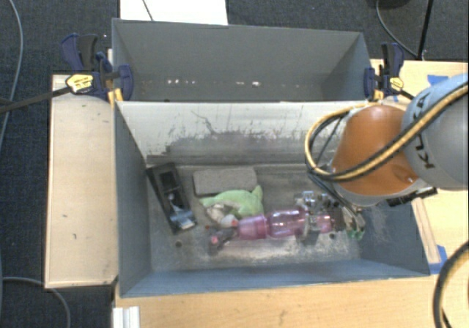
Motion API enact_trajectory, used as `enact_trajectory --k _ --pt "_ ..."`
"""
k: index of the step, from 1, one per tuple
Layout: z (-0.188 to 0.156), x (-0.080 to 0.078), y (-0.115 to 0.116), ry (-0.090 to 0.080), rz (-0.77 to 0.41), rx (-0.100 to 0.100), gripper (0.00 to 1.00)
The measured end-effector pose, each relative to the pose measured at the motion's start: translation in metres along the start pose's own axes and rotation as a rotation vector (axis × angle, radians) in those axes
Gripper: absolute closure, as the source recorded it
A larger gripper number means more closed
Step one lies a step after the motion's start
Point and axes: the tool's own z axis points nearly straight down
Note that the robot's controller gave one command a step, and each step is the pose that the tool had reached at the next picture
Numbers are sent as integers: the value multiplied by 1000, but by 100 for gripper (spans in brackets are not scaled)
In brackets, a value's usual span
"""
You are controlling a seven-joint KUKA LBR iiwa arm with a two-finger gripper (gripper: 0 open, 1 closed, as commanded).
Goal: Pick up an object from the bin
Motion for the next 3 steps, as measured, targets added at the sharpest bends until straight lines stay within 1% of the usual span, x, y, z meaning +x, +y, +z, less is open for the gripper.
enact_trajectory --k 2,3 --pt "0 0 0 0 -1 0 100" --pt "-122 -7 3 -1 -5 0 100"
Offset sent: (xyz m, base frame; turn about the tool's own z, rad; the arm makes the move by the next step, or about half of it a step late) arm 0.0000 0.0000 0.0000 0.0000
